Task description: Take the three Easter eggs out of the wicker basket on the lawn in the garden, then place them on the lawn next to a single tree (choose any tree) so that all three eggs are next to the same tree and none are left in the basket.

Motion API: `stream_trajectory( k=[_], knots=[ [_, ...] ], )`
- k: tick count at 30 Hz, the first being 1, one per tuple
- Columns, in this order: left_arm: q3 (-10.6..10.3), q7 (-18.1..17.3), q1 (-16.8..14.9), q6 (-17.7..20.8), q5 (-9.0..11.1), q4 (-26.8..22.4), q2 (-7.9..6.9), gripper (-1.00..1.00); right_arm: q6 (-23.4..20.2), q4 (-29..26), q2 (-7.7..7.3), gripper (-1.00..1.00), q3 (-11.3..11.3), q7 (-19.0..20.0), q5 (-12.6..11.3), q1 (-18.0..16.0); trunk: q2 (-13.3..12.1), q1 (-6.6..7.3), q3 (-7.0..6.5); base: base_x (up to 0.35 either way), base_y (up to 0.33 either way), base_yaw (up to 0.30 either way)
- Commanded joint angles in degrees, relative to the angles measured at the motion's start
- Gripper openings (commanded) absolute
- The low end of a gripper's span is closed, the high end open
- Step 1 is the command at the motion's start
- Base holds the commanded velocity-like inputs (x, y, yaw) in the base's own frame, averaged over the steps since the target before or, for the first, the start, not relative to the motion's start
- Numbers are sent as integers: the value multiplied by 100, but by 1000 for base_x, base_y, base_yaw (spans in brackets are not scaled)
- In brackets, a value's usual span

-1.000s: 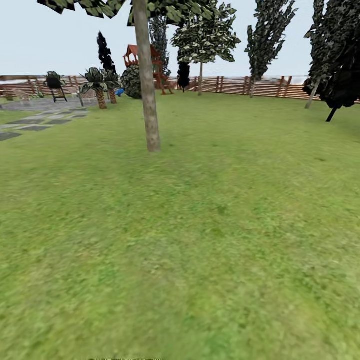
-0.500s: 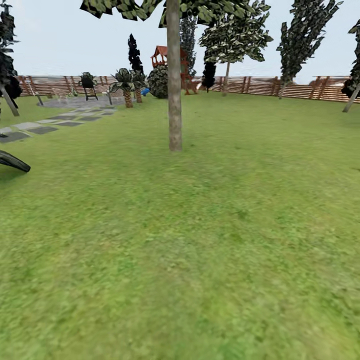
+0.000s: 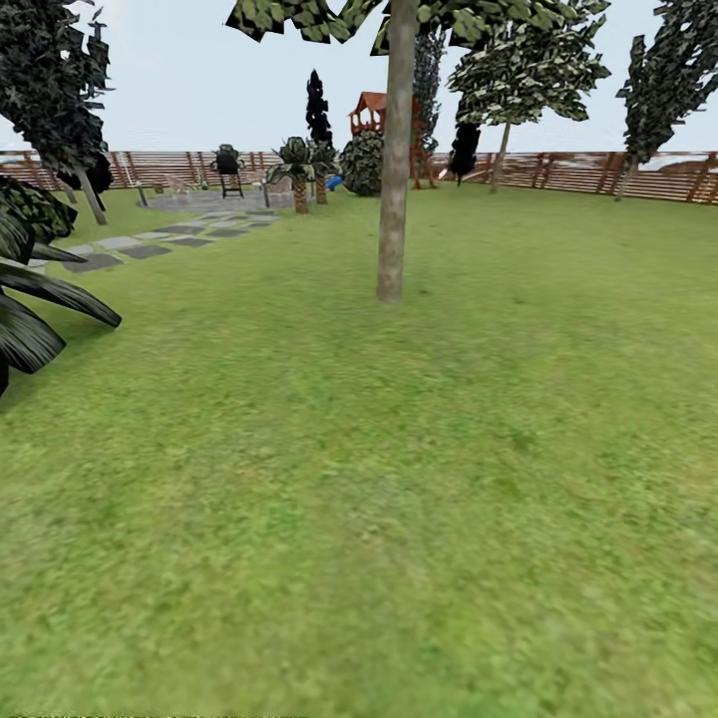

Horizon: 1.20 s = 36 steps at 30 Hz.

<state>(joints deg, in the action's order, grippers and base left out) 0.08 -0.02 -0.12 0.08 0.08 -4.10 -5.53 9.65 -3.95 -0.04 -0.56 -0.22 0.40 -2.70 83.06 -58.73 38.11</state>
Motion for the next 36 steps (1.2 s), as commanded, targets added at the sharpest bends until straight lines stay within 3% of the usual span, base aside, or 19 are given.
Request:
stream_trajectory(
  k=[1,14,36],
  knots=[
    [0,0,-2,1,1,-3,0,100,15,5,-1,100,-5,-1,2,-2,2,0,4,0,0,57],
    [0,-4,-3,1,1,-3,0,100,1,23,26,100,-21,13,65,-2,2,0,4,0,0,28],
    [0,1,-5,1,1,-3,0,100,8,26,38,100,-23,13,73,-2,2,0,4,0,0,282]
  ],
)
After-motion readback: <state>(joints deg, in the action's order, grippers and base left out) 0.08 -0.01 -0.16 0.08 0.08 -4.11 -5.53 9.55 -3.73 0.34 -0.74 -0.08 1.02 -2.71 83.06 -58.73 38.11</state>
